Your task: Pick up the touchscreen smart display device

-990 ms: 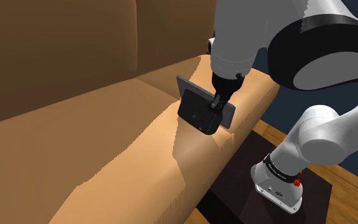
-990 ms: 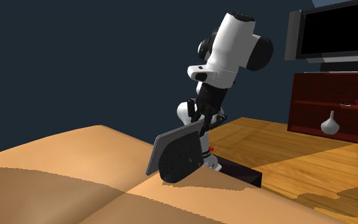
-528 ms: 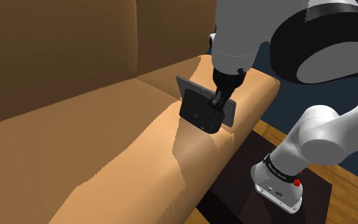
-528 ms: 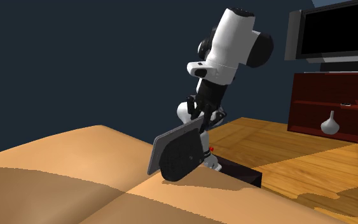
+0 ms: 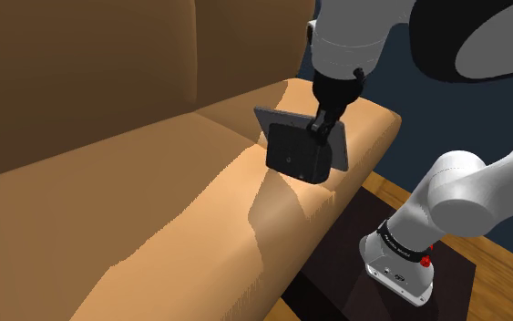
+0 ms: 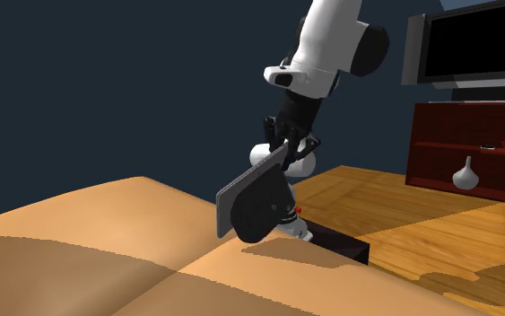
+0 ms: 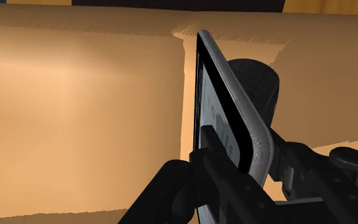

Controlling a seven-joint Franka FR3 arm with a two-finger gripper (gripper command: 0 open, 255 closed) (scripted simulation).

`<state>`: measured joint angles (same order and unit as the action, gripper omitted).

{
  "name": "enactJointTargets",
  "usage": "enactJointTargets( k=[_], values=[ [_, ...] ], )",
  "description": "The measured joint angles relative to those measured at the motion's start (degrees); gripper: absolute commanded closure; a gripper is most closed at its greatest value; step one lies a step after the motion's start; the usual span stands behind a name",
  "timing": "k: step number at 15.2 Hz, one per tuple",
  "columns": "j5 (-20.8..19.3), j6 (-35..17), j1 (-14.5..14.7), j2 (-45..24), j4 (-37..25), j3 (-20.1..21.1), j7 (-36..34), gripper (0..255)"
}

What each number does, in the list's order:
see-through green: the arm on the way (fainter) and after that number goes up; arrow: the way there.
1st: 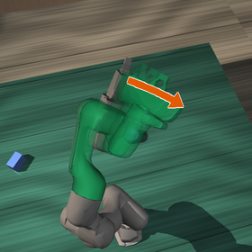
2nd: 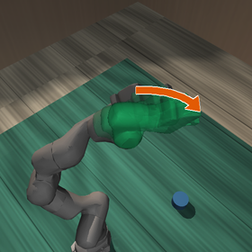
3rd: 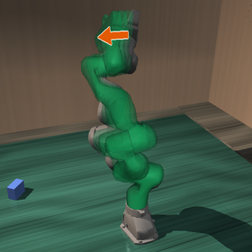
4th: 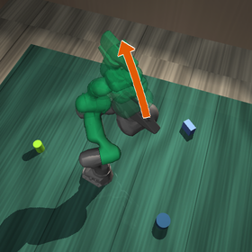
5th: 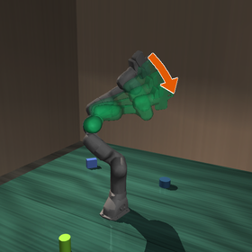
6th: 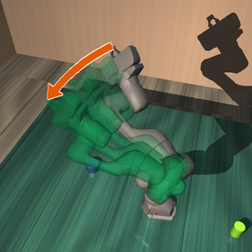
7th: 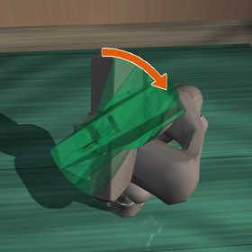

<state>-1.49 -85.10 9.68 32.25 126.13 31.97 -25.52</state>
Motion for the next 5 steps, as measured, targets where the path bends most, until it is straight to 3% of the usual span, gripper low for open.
enactJointTargets(
  k=[5],
  values=[
    [-0.51, 3.4, -0.36, -0.32, -3.79, -0.44, 0.71, 255]
  ],
)
